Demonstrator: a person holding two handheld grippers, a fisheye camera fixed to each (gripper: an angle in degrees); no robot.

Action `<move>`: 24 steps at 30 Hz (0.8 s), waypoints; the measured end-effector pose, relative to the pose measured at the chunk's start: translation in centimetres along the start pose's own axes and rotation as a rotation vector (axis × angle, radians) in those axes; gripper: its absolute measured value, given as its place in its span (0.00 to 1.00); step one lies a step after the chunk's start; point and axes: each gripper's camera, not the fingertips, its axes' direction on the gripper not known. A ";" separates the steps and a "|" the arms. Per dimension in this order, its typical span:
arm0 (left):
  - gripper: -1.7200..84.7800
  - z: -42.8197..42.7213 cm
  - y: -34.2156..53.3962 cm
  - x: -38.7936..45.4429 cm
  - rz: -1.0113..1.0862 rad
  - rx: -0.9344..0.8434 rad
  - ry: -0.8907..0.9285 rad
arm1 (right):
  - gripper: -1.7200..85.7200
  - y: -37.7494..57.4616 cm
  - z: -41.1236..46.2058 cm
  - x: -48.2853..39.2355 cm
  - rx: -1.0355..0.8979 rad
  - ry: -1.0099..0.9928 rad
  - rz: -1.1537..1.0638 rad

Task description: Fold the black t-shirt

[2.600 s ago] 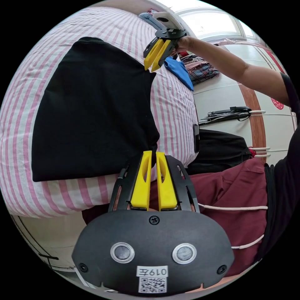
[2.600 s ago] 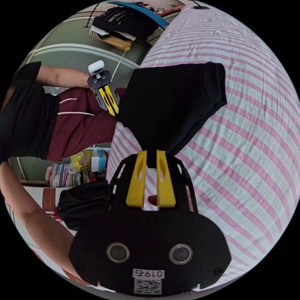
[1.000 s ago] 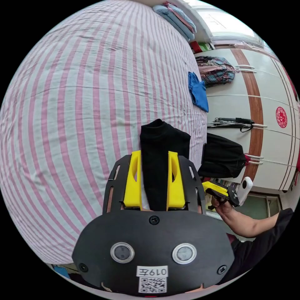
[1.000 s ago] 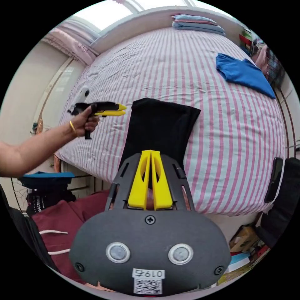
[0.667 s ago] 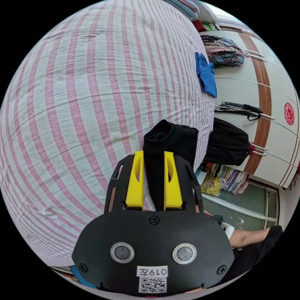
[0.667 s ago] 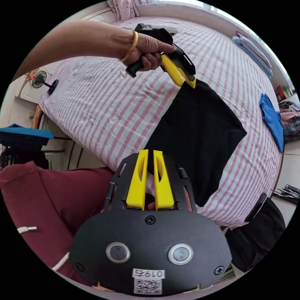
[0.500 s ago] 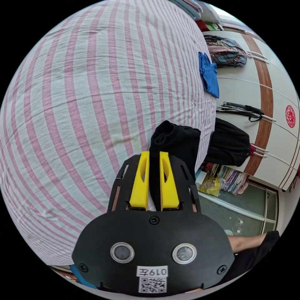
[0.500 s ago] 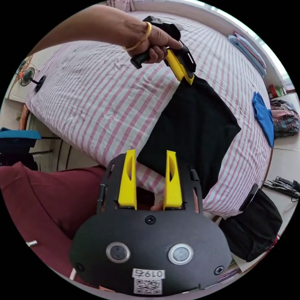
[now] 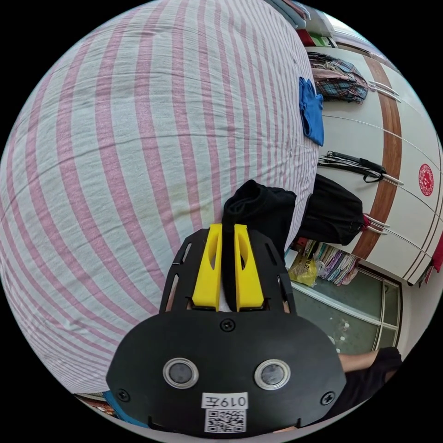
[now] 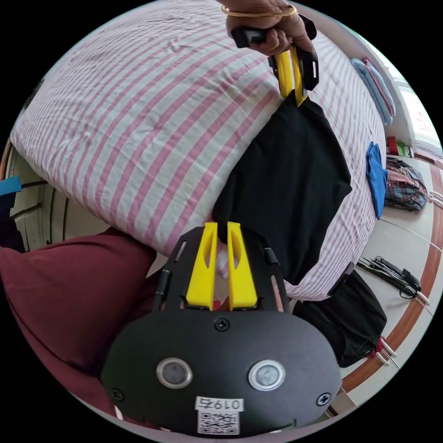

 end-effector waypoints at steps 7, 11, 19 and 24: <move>0.05 0.8 -1.7 2.2 0.061 -0.043 -0.129 | 0.08 1.2 0.9 -2.2 0.033 0.126 -0.187; 0.07 1.0 -2.7 2.5 0.083 -0.069 -0.113 | 0.14 1.3 1.7 -1.3 0.008 0.084 -0.176; 0.09 -1.4 -3.1 7.5 0.289 -0.009 -0.169 | 0.05 8.6 1.1 7.8 0.118 -0.149 0.271; 0.12 4.5 -2.9 18.4 0.752 -0.032 -0.308 | 0.06 16.3 6.4 17.2 0.146 -0.492 0.798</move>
